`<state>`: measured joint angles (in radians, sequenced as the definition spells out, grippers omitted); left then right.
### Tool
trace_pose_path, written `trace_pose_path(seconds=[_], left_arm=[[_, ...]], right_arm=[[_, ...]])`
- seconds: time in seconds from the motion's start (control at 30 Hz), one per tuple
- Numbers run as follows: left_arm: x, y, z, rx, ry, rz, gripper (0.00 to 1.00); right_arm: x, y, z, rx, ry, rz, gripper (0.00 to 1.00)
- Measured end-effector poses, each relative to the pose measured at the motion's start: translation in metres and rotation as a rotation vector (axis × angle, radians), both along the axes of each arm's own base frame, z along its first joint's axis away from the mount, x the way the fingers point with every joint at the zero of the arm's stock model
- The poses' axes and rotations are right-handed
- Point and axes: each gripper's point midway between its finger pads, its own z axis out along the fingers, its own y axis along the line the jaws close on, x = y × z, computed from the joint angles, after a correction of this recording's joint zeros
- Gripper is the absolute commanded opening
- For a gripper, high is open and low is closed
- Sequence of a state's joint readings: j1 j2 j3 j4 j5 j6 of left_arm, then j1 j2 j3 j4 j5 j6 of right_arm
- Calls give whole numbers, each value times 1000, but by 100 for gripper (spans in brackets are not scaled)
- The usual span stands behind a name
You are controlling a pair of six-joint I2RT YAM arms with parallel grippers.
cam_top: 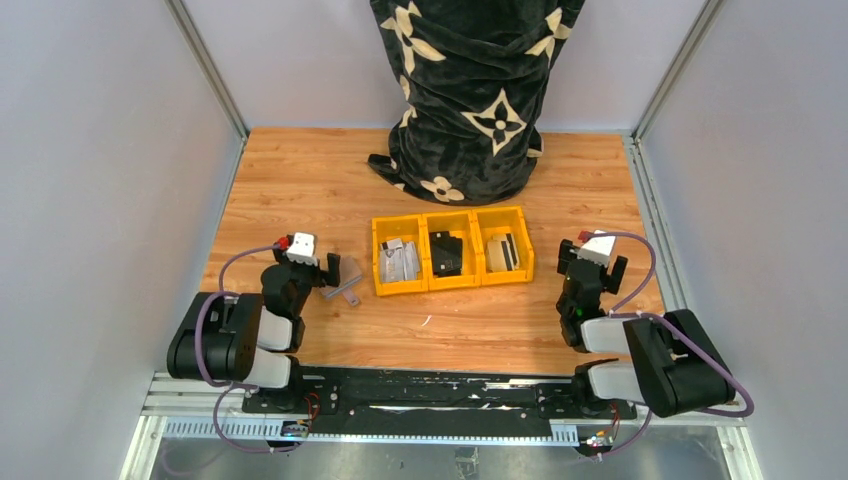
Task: Take the credit cards out of the card holder
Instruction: Reset both arms
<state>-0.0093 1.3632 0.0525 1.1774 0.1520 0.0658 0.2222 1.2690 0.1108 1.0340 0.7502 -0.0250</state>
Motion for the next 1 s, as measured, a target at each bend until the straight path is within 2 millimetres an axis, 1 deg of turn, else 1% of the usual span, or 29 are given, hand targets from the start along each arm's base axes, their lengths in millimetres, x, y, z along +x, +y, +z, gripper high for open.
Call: trace_pose_path(seconds=[0.07, 0.1, 0.17, 0.2, 0.27, 0.33, 0.37, 0.4, 0.5, 0.57, 0.83, 1.0], left_arm=[[-8, 1, -16, -4, 39, 9, 100], [-8, 2, -14, -4, 34, 13, 100], [0, 4, -2, -5, 0, 24, 100], [12, 5, 12, -8, -30, 33, 100], [30, 7, 31, -11, -68, 49, 100], [39, 9, 42, -13, -90, 61, 100], [39, 10, 43, -13, -90, 65, 100], [39, 11, 39, -12, -78, 69, 100], [36, 12, 32, -11, -52, 73, 100], [36, 12, 30, -10, -44, 76, 100], [35, 12, 27, -9, -30, 78, 100], [35, 13, 26, -9, -26, 80, 100]], right_arm=[[4, 6, 0, -11, -2, 53, 91], [8, 11, 2, -15, -5, 85, 91], [14, 19, 4, -24, -9, 147, 91], [19, 25, 3, -26, -10, 190, 91], [23, 28, -6, -38, 11, 224, 93], [26, 28, -17, -45, 53, 235, 94], [30, 27, -24, -38, 88, 238, 94], [33, 24, -23, -27, 92, 234, 94], [46, 14, -6, 10, 47, 214, 94], [49, 12, 1, 26, 20, 216, 94], [48, 17, -8, 43, 53, 246, 94], [47, 18, -9, 44, 58, 247, 94]])
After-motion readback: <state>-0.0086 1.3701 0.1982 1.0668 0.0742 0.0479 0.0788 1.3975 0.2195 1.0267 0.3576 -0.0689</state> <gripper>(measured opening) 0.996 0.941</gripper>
